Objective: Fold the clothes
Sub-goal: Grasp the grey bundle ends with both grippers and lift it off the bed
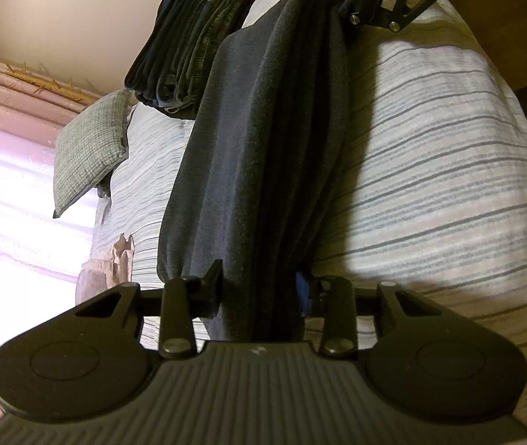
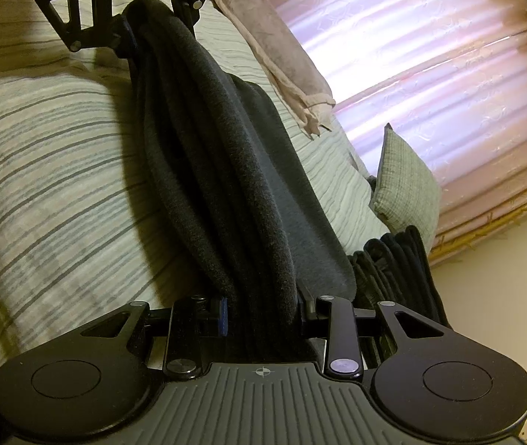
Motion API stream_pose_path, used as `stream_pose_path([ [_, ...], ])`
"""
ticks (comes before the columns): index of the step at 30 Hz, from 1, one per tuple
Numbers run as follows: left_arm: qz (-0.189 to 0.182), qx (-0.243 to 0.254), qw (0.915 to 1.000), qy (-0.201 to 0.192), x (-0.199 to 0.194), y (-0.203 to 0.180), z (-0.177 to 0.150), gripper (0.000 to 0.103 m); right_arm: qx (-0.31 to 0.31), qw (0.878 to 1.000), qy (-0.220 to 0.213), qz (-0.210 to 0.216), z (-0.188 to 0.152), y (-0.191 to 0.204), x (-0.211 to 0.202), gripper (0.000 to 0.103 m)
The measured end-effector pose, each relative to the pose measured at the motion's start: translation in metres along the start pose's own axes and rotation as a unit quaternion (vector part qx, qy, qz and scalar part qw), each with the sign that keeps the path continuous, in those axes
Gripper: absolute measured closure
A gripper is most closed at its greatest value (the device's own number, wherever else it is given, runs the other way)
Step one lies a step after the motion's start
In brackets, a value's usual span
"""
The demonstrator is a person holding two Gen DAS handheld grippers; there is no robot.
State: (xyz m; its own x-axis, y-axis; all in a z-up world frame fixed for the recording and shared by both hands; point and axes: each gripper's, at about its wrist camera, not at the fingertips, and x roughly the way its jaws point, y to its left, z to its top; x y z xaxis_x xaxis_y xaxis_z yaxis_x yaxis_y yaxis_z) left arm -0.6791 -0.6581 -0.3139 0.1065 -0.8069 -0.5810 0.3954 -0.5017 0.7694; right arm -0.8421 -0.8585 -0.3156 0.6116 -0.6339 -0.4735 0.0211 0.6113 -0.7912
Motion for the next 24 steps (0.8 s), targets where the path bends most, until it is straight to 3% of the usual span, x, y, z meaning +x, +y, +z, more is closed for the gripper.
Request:
stream_pose_path([
  [7,0.007,0.025,0.9997,0.0,0.008,-0.01,-0.001,0.074,-0.007,1.0,-0.029,-0.003,-0.014,0.005,0.006,0.073],
  [13,-0.026,0.018,0.9994,-0.012,0.01,0.006,-0.005,0.076,0.011,0.998,-0.025,0.065,-0.009,-0.027,0.002,0.076],
  [19,-0.098,-0.012,0.9951,-0.001,-0.006,0.068,0.008,0.077,0.007,0.989,0.015,0.149,0.032,-0.111,-0.024,0.077],
  [24,-0.171,-0.052,0.9839,0.005,-0.044,0.148,0.033,0.077,0.033,0.973,0.058,0.219,0.066,-0.19,-0.07,0.077],
])
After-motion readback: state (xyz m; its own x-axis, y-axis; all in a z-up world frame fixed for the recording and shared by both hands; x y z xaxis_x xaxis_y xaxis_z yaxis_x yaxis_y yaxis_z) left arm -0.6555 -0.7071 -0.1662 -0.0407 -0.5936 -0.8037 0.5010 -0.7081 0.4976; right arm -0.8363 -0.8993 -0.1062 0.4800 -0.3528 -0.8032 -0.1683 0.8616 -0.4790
